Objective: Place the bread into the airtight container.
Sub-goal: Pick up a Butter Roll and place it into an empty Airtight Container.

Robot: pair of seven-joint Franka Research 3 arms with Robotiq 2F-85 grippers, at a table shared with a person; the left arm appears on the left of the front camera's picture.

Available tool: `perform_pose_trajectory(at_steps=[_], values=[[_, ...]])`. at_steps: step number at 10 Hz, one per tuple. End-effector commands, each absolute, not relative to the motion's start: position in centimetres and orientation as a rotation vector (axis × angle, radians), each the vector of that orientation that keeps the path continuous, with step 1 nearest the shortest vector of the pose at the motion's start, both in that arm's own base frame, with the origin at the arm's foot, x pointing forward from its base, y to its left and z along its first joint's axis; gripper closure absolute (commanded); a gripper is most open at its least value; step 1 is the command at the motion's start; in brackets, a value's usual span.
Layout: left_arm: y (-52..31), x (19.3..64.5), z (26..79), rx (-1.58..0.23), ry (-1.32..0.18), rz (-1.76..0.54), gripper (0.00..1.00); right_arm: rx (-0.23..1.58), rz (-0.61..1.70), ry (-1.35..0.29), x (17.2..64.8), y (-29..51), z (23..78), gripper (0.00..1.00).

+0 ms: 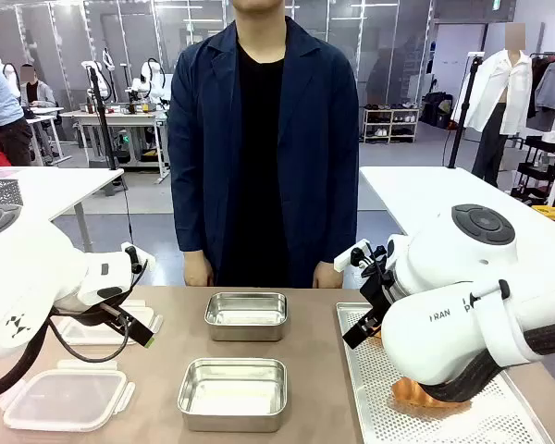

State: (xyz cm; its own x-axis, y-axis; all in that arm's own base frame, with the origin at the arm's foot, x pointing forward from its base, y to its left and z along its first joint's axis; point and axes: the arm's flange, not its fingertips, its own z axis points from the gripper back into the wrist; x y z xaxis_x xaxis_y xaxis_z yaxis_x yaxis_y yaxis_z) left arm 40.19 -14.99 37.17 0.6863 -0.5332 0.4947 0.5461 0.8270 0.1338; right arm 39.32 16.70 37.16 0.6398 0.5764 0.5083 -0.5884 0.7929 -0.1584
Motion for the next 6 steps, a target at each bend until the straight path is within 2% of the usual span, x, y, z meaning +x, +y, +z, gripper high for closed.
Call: perform_pose_trajectory(at_steps=[1, 6], values=[[-15.01, 40.19, 37.18, -0.025, -0.546, -0.604, 0.0, 0.023, 0.664, -0.572, 39.33, 16.7, 37.16, 0.0], [-15.01, 40.19, 37.18, -0.025, -0.546, -0.604, 0.0, 0.023, 0.664, -0.572, 39.33, 16.7, 37.16, 0.0]])
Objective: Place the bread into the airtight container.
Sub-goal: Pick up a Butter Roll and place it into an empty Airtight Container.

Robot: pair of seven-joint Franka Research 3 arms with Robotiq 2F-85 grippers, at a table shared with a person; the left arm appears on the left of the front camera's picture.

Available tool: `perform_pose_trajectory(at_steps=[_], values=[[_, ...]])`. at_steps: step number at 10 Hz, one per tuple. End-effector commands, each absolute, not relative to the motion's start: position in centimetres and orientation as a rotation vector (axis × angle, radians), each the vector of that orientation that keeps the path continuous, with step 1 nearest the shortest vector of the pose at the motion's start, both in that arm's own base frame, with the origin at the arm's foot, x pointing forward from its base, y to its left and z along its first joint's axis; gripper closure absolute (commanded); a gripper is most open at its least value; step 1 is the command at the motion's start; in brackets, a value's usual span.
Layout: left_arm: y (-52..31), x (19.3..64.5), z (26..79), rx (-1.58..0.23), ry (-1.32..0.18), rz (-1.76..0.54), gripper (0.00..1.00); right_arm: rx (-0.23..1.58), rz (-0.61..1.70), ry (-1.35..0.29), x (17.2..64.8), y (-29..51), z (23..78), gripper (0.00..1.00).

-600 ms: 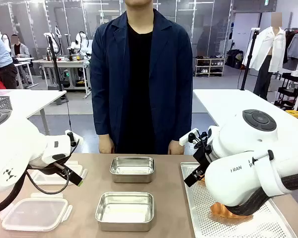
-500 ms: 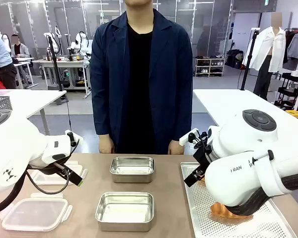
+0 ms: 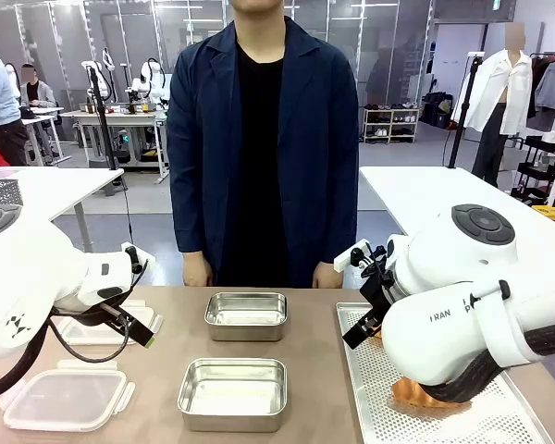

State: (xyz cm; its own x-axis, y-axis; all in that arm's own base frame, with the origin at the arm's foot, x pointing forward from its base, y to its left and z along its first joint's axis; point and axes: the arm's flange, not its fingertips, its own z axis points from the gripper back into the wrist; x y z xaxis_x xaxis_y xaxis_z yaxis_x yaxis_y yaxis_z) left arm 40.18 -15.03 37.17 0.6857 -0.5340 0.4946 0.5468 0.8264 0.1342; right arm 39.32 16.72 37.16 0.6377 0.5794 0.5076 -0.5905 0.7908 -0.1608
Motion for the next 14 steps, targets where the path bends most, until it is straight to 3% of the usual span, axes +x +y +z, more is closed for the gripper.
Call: perform_pose_trajectory(at_steps=[1, 14], values=[[-15.01, 40.19, 37.18, -0.025, -0.546, -0.604, 0.0, 0.023, 0.664, -0.572, 39.33, 16.7, 37.16, 0.0], [-15.01, 40.19, 37.18, -0.025, -0.546, -0.604, 0.0, 0.023, 0.664, -0.572, 39.33, 16.7, 37.16, 0.0]])
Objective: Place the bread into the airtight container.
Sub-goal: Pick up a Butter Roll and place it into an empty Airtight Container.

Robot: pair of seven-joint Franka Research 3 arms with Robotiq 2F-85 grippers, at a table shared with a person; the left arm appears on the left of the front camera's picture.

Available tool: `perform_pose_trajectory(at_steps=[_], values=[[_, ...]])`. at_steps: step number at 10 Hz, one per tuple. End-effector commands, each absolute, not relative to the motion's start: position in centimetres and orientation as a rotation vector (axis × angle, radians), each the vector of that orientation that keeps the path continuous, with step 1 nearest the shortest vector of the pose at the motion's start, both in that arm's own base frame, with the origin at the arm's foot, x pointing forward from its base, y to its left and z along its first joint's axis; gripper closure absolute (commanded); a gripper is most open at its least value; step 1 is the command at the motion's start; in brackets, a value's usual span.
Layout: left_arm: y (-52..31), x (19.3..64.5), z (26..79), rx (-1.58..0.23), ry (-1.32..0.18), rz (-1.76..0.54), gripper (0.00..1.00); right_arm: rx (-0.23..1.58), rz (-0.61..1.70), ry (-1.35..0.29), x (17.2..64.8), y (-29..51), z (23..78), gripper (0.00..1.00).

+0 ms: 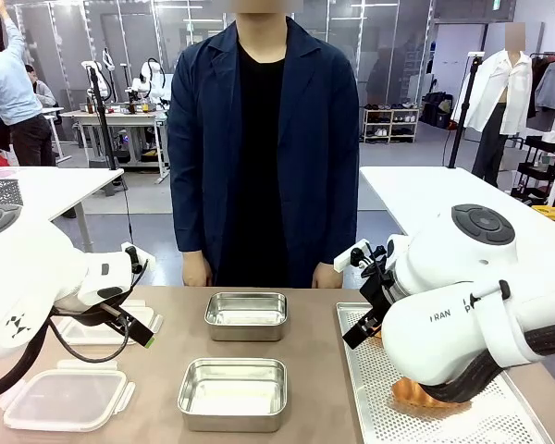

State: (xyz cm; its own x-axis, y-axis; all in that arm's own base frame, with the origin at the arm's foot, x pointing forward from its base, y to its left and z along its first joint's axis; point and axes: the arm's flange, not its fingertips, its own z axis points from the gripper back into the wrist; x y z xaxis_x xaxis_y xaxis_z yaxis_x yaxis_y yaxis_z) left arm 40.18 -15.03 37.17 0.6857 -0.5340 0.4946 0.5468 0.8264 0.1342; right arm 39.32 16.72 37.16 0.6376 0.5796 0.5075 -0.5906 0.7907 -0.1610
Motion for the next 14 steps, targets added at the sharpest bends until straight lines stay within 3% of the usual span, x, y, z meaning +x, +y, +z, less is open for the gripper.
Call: perform_pose_trajectory(at_steps=[1, 3, 6, 7, 10, 14], values=[[-15.0, 40.2, 37.2, -0.025, -0.546, -0.605, 0.0, 0.021, 0.668, -0.572, 39.3, 16.7, 37.2, 0.0], [-14.4, 40.6, 41.8, -0.042, -0.508, -0.601, 0.0, 0.02, 0.616, -0.54, 39.5, 14.4, 43.1, 0.0], [-11.6, 38.3, 53.0, -0.151, -0.438, -0.603, 0.0, 0.037, 0.602, -0.523, 38.8, 9.5, 54.1, 0.0], [-10.7, 37.8, 55.8, -0.167, -0.469, -0.595, 0.0, -0.023, 0.594, -0.549, 38.5, 8.5, 57.0, 0.0], [-6.1, 32.6, 68.4, -0.21, -0.549, -0.536, 0.0, 0.029, 0.607, -0.582, 33.6, 3.7, 68.5, 0.0], [1.2, 24.2, 77.9, -0.197, -0.733, -0.443, 0.0, -0.072, 0.558, -0.676, 25.3, -1.8, 76.1, 0.0]])
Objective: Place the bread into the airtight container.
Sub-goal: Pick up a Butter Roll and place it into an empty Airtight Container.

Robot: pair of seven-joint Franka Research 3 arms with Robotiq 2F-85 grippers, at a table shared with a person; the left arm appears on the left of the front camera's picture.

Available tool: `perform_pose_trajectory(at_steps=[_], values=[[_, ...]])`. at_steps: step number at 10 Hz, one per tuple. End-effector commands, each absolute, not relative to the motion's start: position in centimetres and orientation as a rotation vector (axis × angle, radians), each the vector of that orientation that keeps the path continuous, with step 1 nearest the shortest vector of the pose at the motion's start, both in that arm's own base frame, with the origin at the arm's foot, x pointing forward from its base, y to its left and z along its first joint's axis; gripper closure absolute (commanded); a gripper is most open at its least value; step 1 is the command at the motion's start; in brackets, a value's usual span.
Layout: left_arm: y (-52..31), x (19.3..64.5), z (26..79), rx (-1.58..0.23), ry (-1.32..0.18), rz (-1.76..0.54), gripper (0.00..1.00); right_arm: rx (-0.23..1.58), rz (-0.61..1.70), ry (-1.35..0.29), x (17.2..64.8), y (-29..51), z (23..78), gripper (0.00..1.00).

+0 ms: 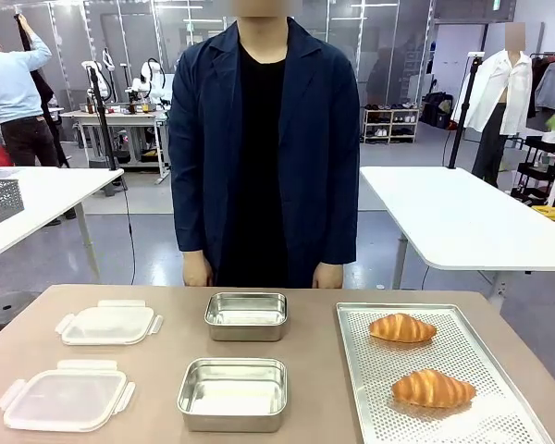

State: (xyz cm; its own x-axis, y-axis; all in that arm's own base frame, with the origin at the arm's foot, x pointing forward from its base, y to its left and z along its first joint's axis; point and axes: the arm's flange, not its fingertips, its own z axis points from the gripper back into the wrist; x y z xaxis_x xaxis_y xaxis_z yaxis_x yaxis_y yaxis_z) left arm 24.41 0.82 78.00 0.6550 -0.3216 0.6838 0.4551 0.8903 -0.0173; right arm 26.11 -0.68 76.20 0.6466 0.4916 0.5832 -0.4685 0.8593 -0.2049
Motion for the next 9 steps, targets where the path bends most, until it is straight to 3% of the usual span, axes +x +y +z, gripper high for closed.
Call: perform_pose_trajectory(at_steps=[1, 4, 9], values=[[2.5, 22.6, 79.0, -0.204, -0.745, -0.444, 0.0, -0.079, 0.552, -0.678, 23.9, -3.1, 77.0, 0.0], [5.3, 19.1, 80.6, -0.196, -0.769, -0.457, 0.0, -0.061, 0.509, -0.681, 21.8, -6.4, 76.9, 0.0], [5.3, 19.0, 80.5, -0.203, -0.787, -0.433, 0.0, -0.041, 0.477, -0.679, 21.9, -7.1, 76.9, 0.0]])
